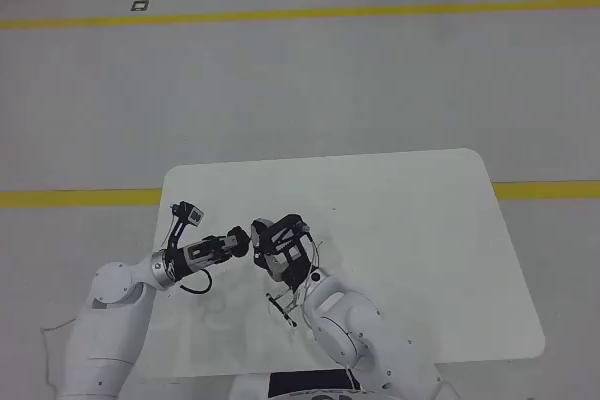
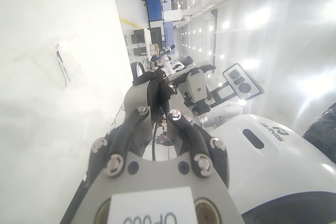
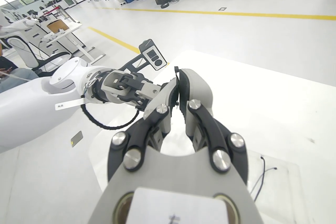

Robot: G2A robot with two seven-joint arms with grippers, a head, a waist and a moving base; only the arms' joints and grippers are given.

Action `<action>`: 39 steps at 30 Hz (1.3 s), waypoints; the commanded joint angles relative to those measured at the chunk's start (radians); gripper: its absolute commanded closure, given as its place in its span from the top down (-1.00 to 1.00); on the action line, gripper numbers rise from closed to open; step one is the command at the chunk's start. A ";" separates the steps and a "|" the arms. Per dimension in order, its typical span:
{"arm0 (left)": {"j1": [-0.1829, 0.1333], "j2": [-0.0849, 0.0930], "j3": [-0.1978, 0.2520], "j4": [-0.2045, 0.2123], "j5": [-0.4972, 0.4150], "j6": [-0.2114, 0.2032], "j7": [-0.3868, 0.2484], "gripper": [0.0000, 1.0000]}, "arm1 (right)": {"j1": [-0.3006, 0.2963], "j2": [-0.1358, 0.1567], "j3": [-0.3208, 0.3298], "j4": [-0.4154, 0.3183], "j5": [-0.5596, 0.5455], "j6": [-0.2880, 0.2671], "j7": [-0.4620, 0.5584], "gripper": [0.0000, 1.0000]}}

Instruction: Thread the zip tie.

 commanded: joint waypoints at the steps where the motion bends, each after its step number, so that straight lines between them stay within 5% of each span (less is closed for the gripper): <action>1: 0.000 0.000 0.000 0.000 0.000 0.000 0.000 -1.00 | 0.003 0.000 -0.001 0.004 0.002 0.001 0.000 -1.00; 17: 0.000 0.000 0.000 0.000 0.000 0.000 0.000 -1.00 | 0.014 -0.002 -0.012 0.039 0.025 0.001 -0.009 -1.00; 18: 0.000 0.000 0.000 0.000 0.000 0.000 0.000 -1.00 | 0.015 -0.002 -0.011 0.039 0.023 0.003 -0.008 -0.60; 19: 0.000 0.000 0.000 0.000 0.000 0.000 0.000 -1.00 | 0.015 -0.002 -0.011 0.039 0.013 0.008 -0.006 1.00; 27: 0.000 0.000 0.000 0.000 0.000 0.000 0.000 -1.00 | -0.037 0.014 0.013 -0.043 -0.054 0.009 -0.015 1.00; 31: 0.000 0.000 0.000 0.000 0.000 0.000 0.000 -1.00 | -0.079 0.029 0.028 -0.094 -0.103 -0.033 -0.034 1.00; 39: 0.000 0.000 0.000 0.000 0.000 0.000 0.000 -1.00 | -0.094 0.035 0.035 -0.105 -0.139 -0.051 -0.035 1.00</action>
